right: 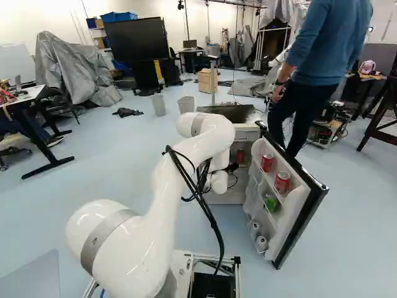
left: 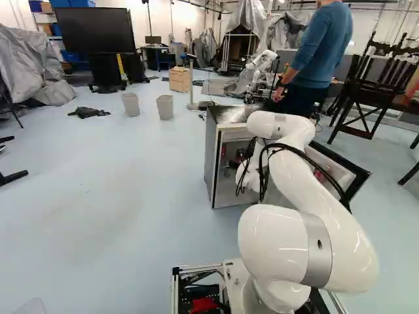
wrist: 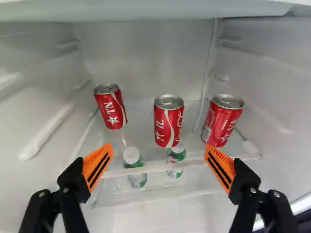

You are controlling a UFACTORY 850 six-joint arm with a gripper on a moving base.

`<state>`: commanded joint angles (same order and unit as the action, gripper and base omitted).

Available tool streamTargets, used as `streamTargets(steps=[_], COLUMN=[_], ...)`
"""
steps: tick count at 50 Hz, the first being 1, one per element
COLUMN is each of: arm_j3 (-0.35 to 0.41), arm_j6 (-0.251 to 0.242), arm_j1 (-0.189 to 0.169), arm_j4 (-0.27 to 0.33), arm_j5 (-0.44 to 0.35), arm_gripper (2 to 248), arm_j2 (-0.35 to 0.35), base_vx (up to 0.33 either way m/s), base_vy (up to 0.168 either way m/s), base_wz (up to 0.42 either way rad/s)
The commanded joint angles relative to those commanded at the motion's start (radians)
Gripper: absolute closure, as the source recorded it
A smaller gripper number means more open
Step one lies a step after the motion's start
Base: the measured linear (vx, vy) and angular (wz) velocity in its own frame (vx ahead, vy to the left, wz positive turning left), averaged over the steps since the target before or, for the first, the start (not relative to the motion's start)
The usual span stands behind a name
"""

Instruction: Grab a drink from the fridge

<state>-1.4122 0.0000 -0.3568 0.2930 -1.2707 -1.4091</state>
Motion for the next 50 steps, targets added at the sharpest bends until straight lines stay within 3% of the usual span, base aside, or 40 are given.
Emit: streamTargets(steps=[28, 50], arm_j3=[-0.064, -0.133], arm_j6=[0.0, 0.0], arm_j1=[0.01, 0.01], arm_j4=[-0.011, -0.026], arm_j5=[0.093, 0.118], arm_gripper=[3, 3], arm_j2=[-0.011, -0.047], base_vx=[0.0, 0.0], base_vy=[0.0, 0.0], base_wz=[0.0, 0.0])
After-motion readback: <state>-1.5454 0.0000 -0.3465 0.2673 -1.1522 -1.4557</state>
